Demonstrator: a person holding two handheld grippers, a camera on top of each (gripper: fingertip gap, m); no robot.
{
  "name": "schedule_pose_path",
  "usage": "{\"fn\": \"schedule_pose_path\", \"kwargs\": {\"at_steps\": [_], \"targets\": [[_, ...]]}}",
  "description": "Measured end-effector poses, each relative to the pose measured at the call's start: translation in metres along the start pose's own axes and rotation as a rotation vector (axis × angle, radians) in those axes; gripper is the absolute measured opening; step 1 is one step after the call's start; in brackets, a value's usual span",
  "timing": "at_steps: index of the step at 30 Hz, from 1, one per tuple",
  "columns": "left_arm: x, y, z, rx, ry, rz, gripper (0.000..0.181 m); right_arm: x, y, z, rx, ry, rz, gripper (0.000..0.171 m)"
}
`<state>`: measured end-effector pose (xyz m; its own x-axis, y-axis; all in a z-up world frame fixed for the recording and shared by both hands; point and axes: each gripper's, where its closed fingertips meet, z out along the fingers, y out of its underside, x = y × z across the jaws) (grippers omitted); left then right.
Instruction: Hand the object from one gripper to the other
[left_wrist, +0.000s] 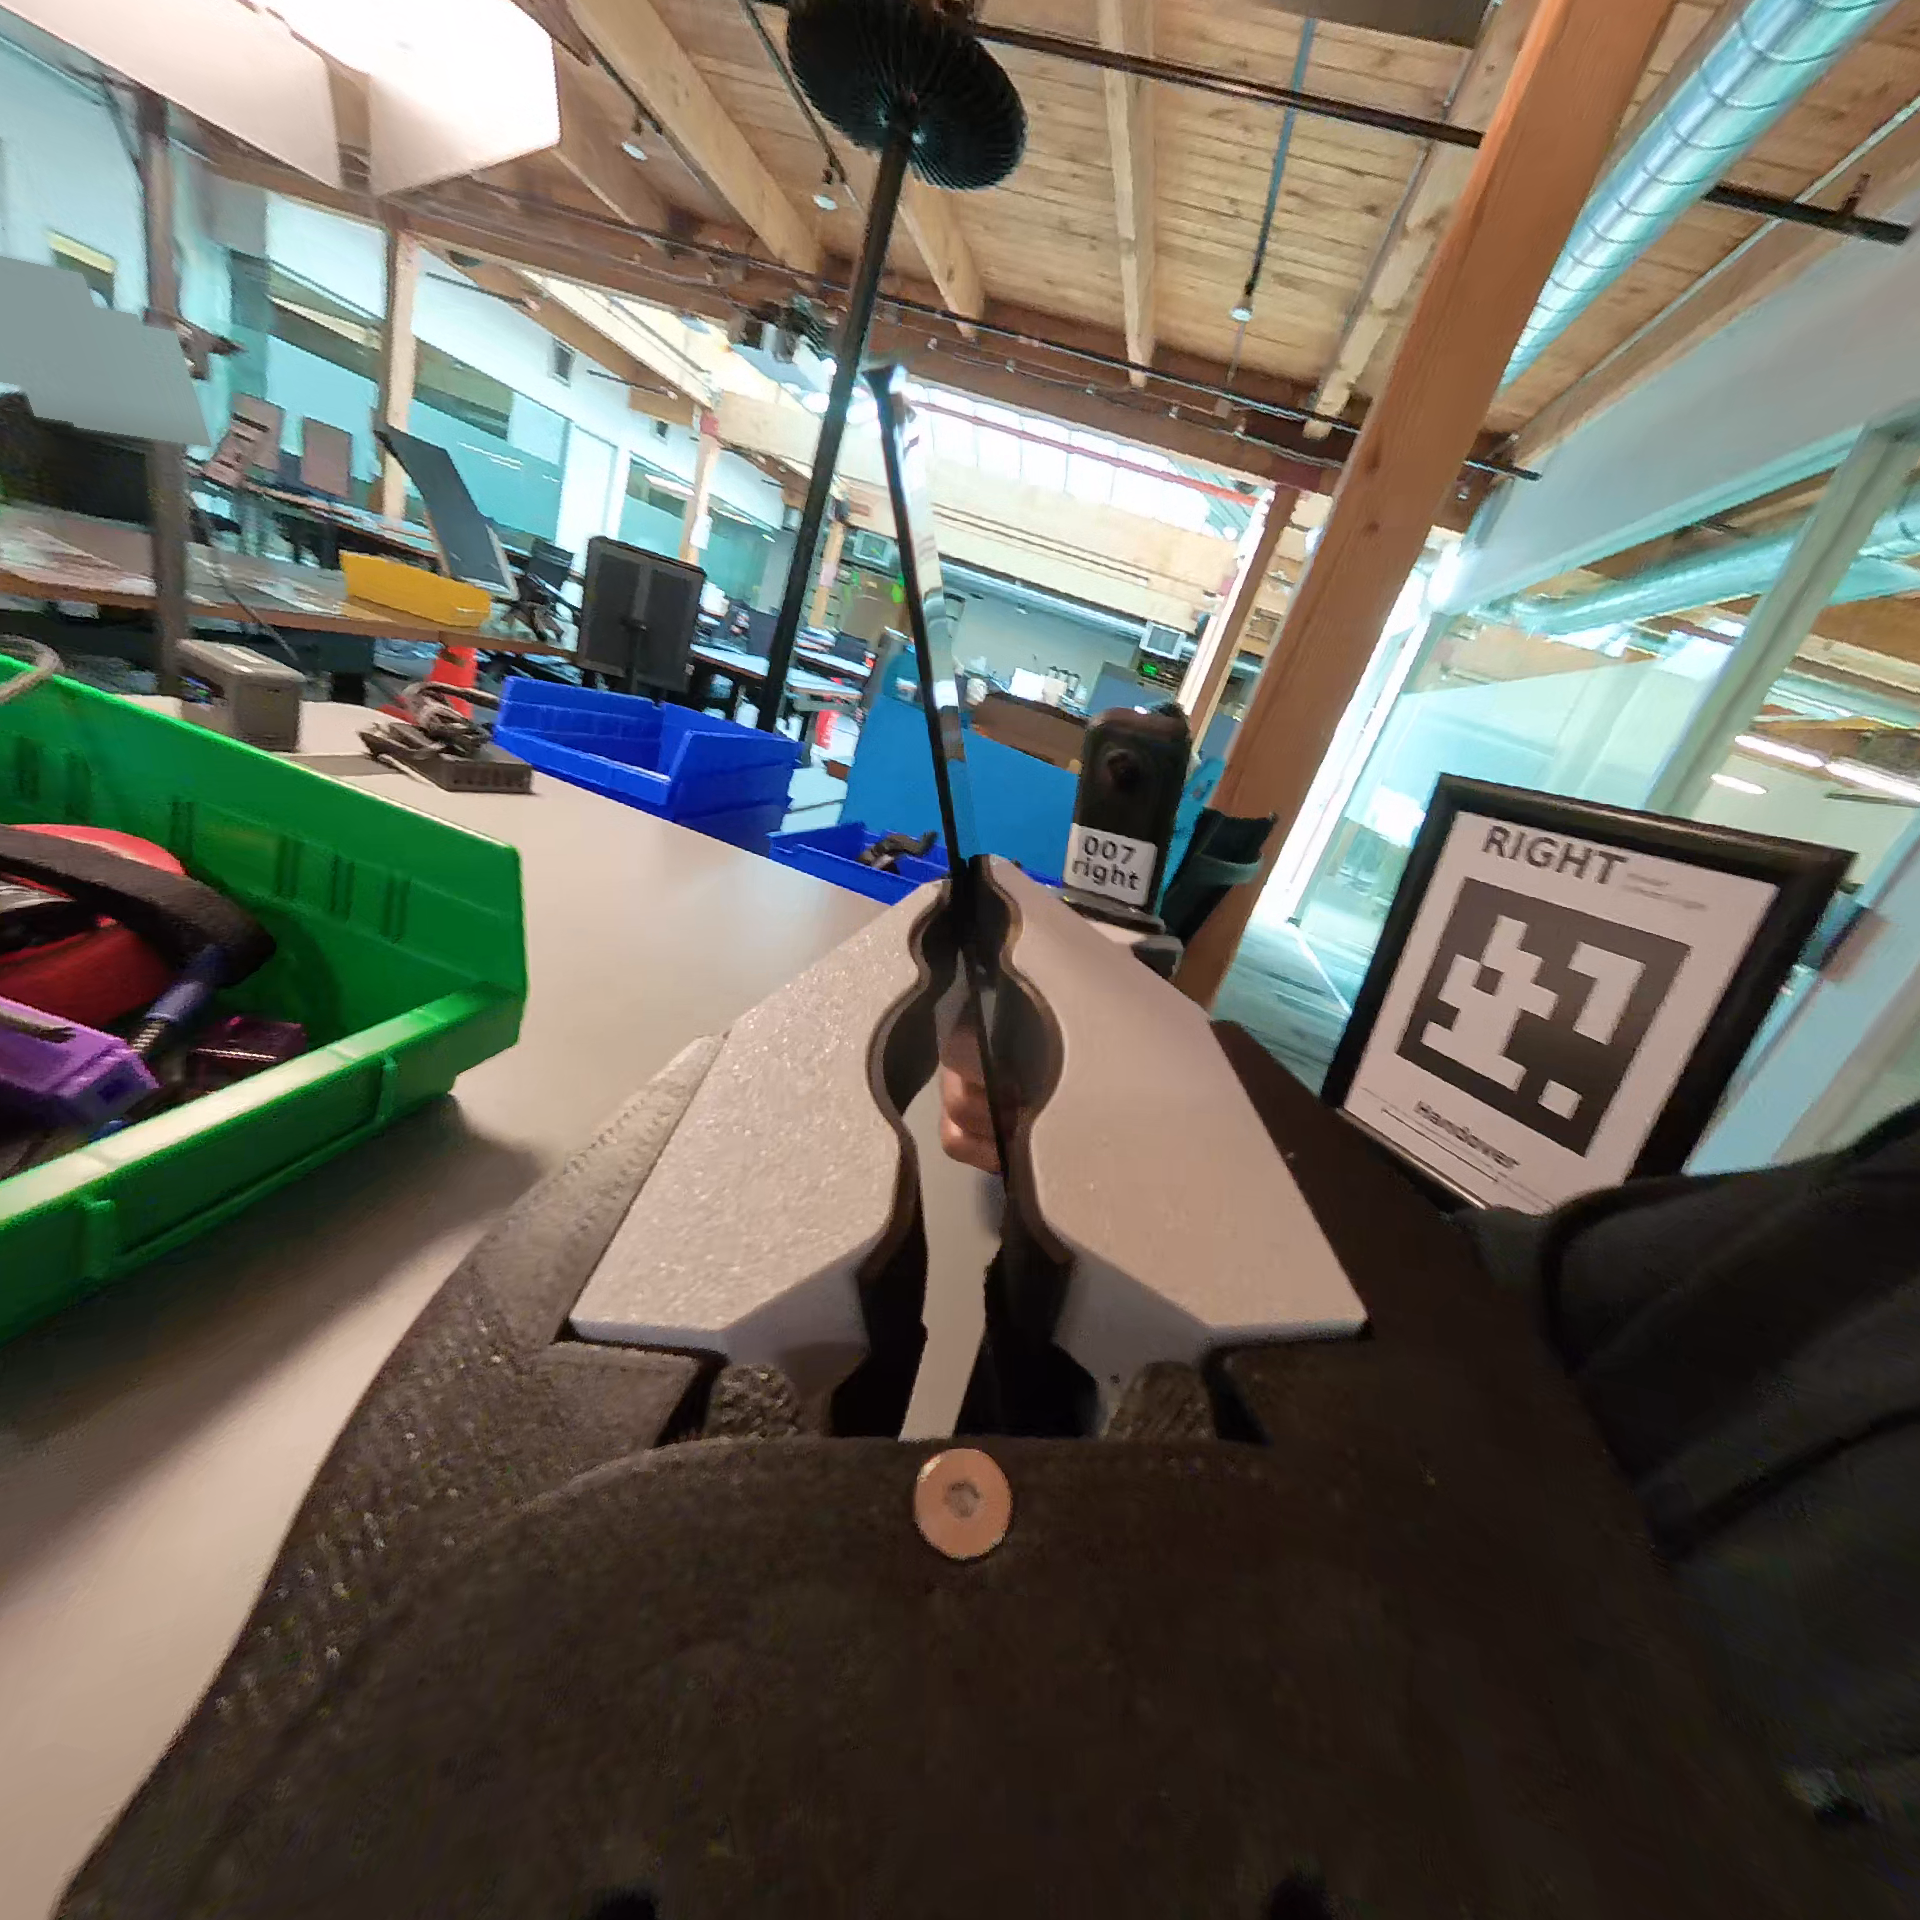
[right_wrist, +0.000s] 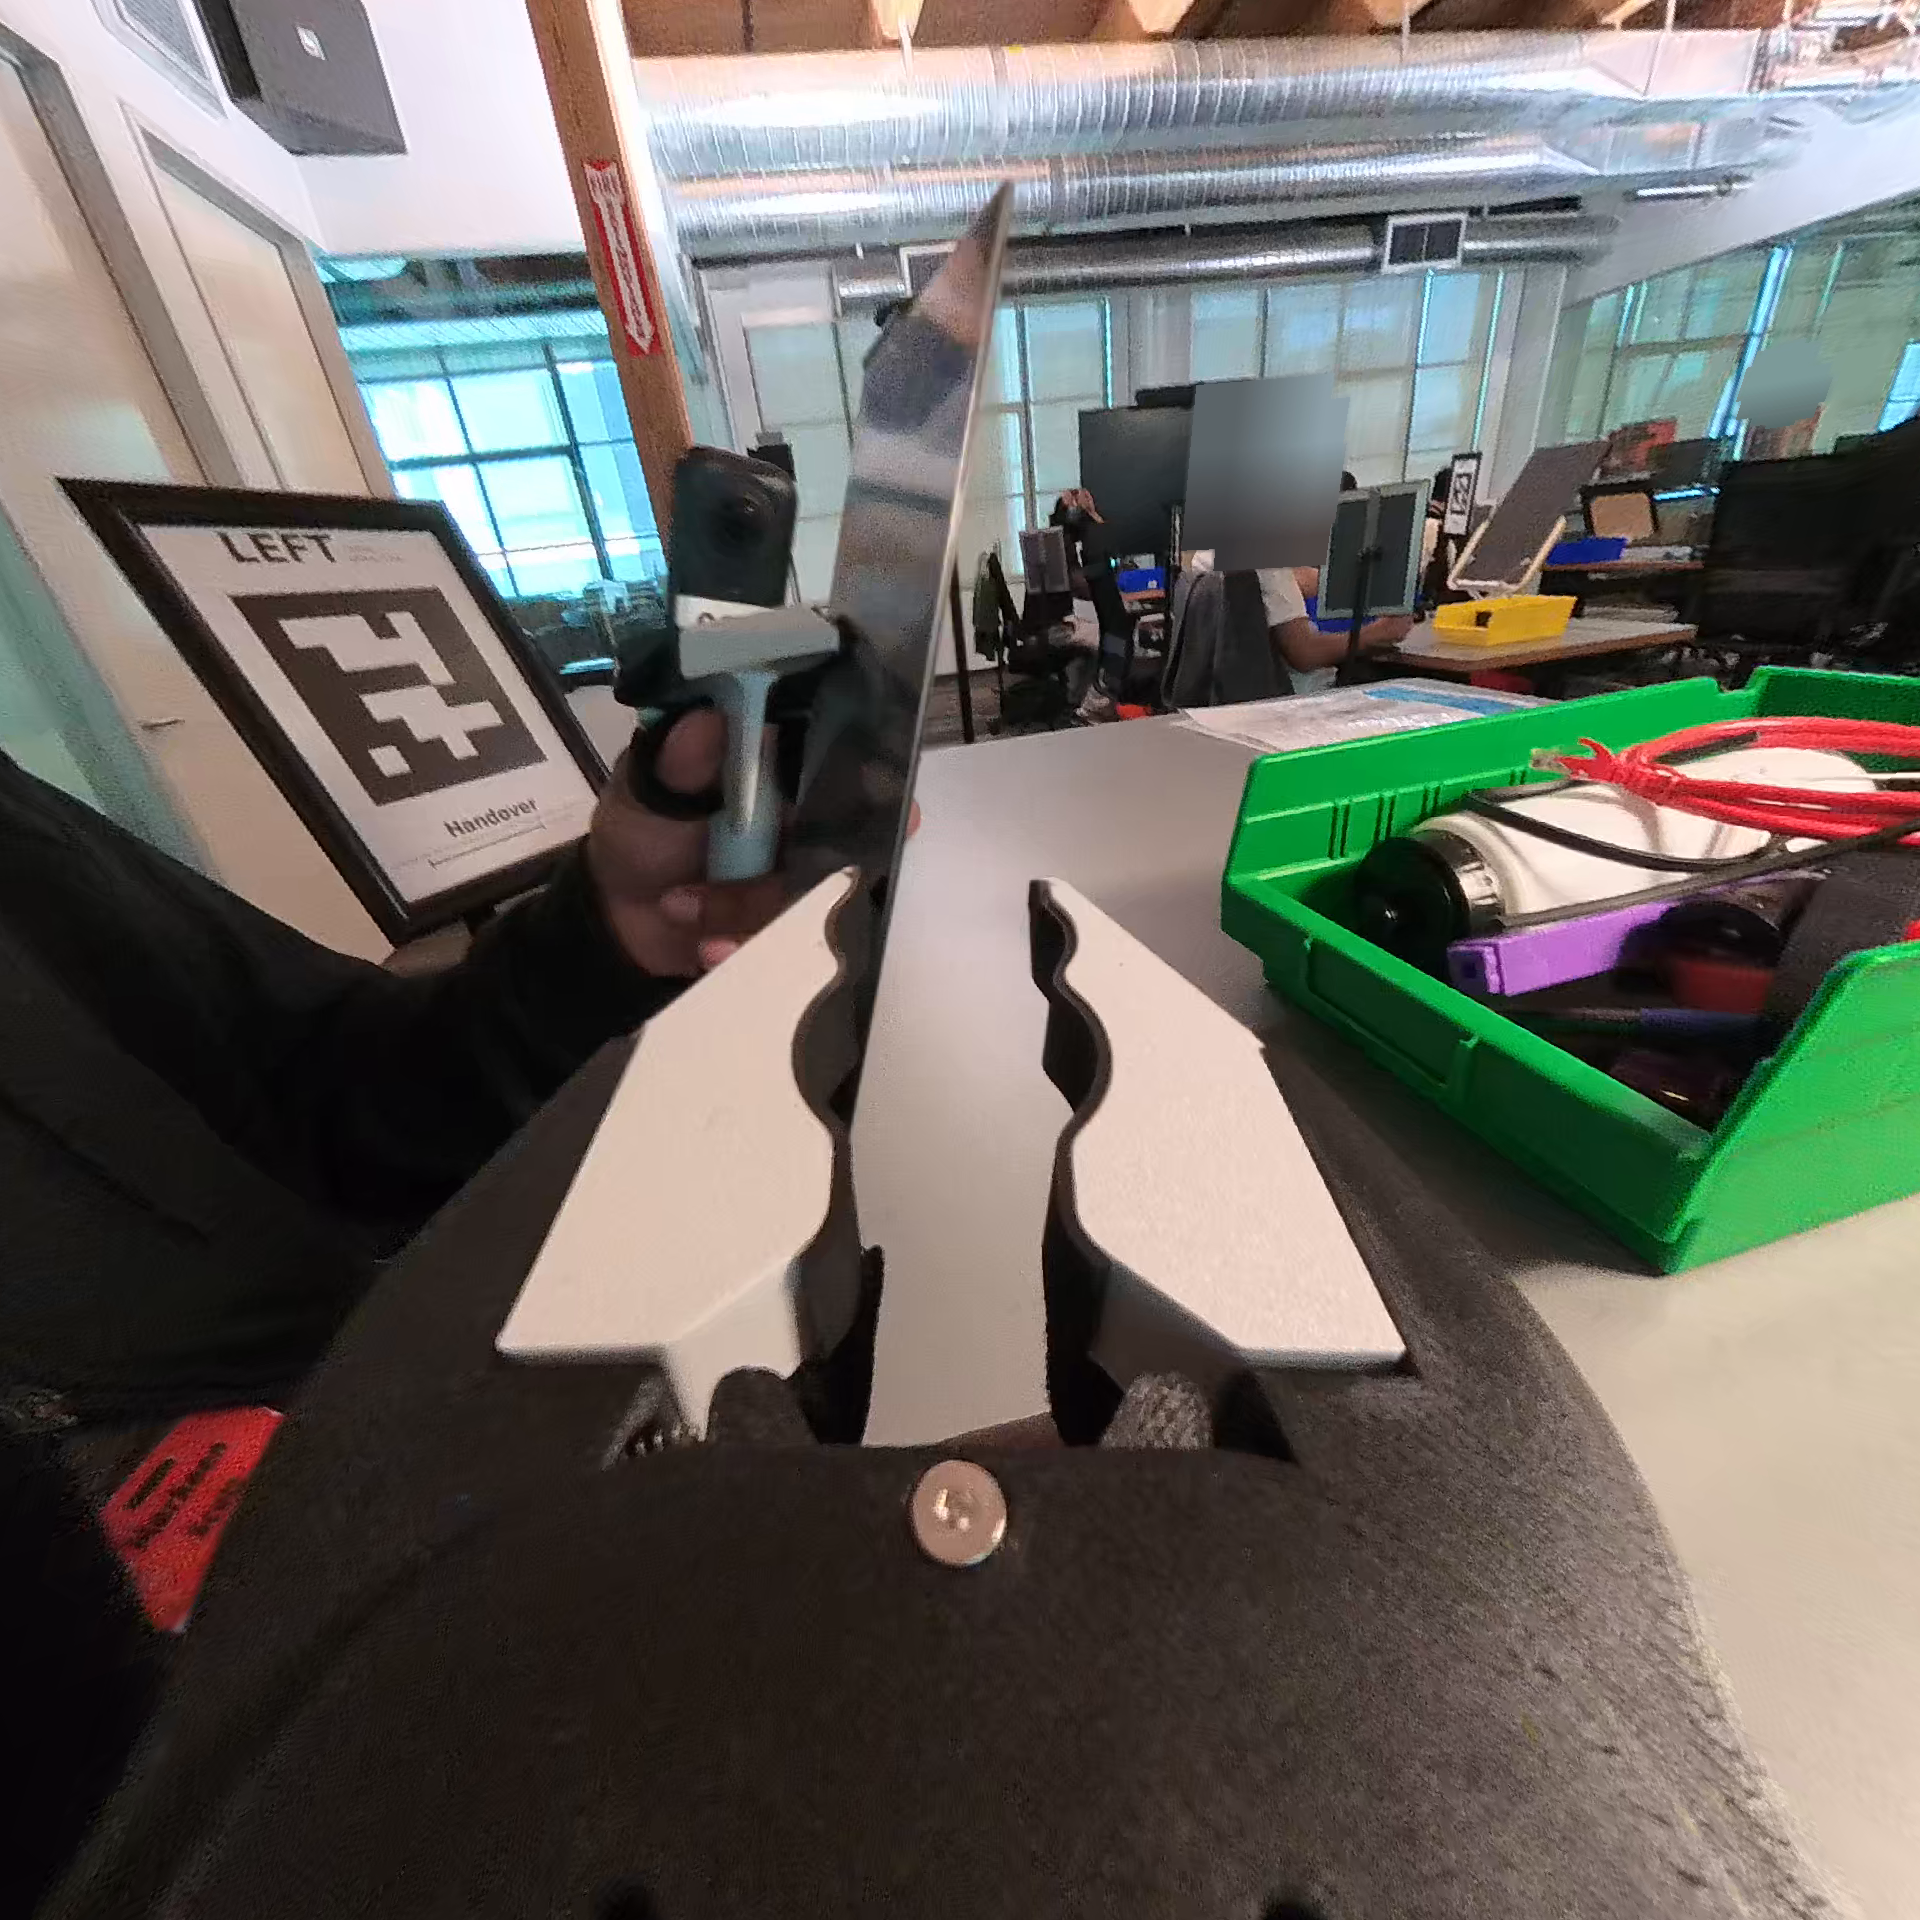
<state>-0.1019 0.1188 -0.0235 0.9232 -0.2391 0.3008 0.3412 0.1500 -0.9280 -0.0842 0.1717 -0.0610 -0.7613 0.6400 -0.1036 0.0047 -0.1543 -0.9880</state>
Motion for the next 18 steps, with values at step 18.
{"fn": "schedule_pose_path", "kwargs": {"at_steps": [18], "targets": [[0.008,0.028,0.016,-0.086,0.038,0.072,0.007,-0.019,-0.007,0.015,0.065,-0.046,-0.064,0.009]]}}
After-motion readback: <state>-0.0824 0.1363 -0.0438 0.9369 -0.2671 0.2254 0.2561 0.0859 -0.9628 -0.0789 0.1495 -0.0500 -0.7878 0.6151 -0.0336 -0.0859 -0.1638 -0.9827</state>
